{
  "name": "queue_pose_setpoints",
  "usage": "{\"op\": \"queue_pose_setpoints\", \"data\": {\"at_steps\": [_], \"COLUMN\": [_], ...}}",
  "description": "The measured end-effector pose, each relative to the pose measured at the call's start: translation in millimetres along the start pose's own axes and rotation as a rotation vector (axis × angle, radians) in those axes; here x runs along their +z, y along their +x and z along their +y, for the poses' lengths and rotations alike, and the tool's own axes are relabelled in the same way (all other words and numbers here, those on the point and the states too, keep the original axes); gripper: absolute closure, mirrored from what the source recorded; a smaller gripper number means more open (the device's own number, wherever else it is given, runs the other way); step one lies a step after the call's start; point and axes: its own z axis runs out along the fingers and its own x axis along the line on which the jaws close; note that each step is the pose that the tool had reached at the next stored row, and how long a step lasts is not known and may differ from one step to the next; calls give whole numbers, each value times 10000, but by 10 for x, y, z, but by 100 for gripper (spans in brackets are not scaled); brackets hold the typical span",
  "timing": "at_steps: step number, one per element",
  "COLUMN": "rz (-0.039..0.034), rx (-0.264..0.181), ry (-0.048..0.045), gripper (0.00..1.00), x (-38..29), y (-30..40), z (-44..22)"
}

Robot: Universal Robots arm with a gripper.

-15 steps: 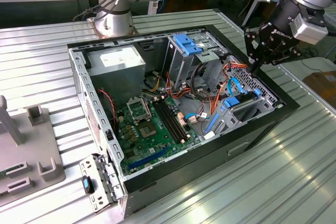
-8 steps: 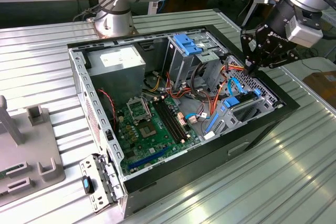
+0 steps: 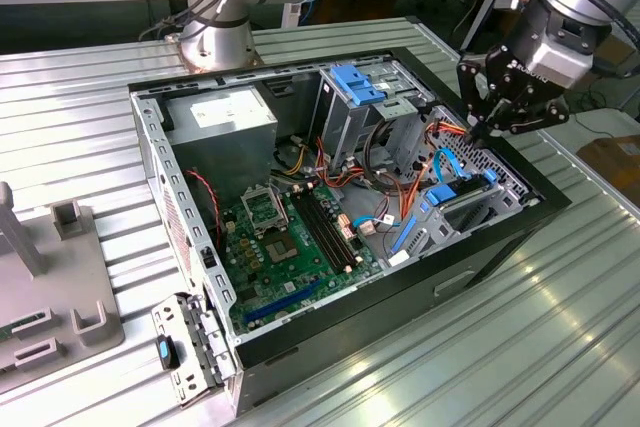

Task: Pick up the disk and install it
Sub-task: 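Insert the second disk wire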

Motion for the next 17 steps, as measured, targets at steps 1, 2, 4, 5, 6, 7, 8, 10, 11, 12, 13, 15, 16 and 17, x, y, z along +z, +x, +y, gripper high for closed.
{"op": "queue_pose_setpoints", "data": {"at_steps": [1, 2, 4, 5, 6, 7, 8, 10, 11, 12, 13, 15, 16, 17], "rz": [8, 20, 41, 48, 56, 66, 76, 76, 81, 82, 112, 140, 162, 174], "rx": [170, 414, 883, 1022, 1212, 1442, 1644, 1660, 1657, 1659, 1813, 2073, 2286, 2399], "ry": [5, 13, 27, 31, 37, 45, 49, 52, 58, 66, 57, 57, 56, 56], "gripper": [84, 84, 84, 84, 84, 84, 84, 84, 84, 84, 84, 84, 84, 84], "x": [2, 5, 9, 11, 13, 15, 15, 16, 15, 20, 30, 37, 43, 46], "y": [0, 0, 1, 1, 1, 1, 1, -4, -19, -46, -46, -46, -45, -45], "z": [0, 0, 0, 0, 1, 1, 1, 9, 35, 80, 82, 83, 83, 83]}}
